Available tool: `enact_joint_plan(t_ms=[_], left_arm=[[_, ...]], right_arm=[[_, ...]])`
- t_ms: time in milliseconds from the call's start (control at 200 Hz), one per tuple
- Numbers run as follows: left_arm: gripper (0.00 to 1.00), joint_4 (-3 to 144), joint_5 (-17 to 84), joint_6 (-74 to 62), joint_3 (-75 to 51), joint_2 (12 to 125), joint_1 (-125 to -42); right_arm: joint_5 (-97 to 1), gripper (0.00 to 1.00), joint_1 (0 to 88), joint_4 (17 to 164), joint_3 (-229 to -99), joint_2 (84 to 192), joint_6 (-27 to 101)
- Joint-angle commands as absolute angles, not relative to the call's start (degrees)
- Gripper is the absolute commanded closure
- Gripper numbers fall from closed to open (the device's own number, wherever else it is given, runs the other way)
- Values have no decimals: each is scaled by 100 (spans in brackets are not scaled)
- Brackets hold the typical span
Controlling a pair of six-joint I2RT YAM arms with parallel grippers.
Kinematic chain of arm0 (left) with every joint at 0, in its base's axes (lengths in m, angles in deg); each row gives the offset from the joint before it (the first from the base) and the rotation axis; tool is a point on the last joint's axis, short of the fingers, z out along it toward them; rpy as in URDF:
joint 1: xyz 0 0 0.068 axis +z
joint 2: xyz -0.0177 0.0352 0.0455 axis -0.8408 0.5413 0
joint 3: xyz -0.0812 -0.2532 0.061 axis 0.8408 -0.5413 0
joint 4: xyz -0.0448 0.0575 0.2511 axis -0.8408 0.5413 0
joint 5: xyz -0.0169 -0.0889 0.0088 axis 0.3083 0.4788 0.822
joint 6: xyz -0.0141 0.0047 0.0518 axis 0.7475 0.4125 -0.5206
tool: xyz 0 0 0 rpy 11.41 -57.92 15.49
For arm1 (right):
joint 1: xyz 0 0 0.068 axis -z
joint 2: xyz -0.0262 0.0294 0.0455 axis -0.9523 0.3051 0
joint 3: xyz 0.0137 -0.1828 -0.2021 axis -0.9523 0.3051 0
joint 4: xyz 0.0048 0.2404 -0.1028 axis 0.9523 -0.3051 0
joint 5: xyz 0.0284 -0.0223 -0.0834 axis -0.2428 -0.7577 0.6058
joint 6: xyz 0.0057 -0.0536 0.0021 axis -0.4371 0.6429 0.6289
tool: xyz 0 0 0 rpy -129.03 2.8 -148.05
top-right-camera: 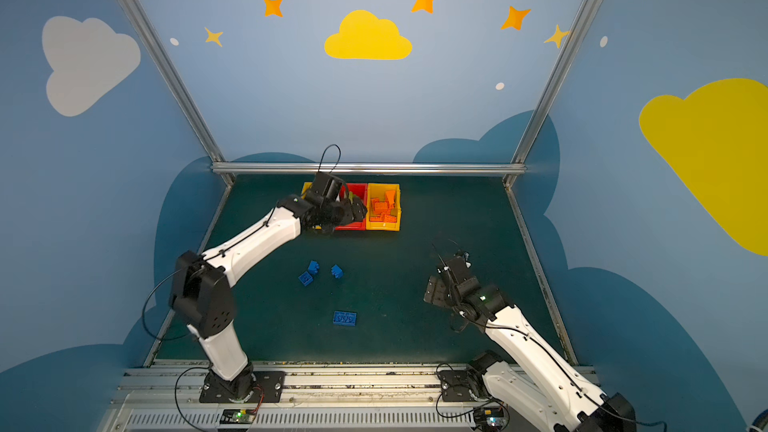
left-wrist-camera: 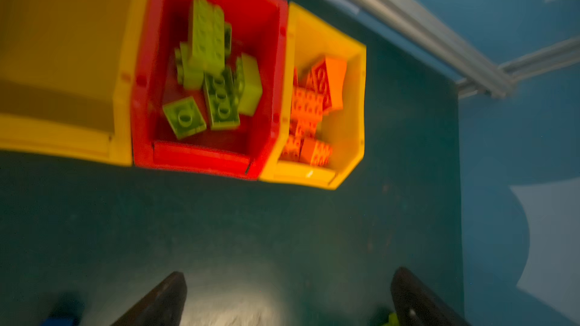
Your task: Sort the legos into containers by color
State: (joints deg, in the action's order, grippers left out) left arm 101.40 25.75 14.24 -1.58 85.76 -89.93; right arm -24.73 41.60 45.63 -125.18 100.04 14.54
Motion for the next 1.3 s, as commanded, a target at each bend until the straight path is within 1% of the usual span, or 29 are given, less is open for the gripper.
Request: enact_joint_plan(t_ms=[0,105,220,375,656,826,956,1041,1181,1296], left_arm=[[0,9647,1758,1443,-1197,8059,-9395],[0,9814,1283,1696,-2023,7442,-9792],[0,9600,1206,1965,-2972,6727,-10102],[0,9749,898,2145,-3626,5990,-10341],[0,10098,501,2017,-3831,5290,-10354],[0,10050,501,2037,-3918,5250,-10348],[0,10109,511,2040,-3905,5369,-10351],[0,10162,515,2036,-3906,5403,-10353],[0,10206,462,2029,-3944,5352,-10346],[0,10300,430,2003,-3973,5263,-10353]], right_arm=[[-2480,6,4396,4460,-12365,9943,1451],[-2665,6,4536,4605,-12177,9986,1299],[-2830,7,4559,4849,-11860,10064,988],[-3145,9,4569,5401,-11451,10113,803],[-3111,9,4715,6047,-11409,10535,992],[-3344,9,4858,6524,-11535,11061,1290],[-3381,9,4883,6355,-11890,11570,1482],[-3530,11,4886,6300,-12067,11862,1671],[-3696,19,4888,6398,-12180,12079,1836],[-3575,20,4885,6256,-12347,12259,1934]])
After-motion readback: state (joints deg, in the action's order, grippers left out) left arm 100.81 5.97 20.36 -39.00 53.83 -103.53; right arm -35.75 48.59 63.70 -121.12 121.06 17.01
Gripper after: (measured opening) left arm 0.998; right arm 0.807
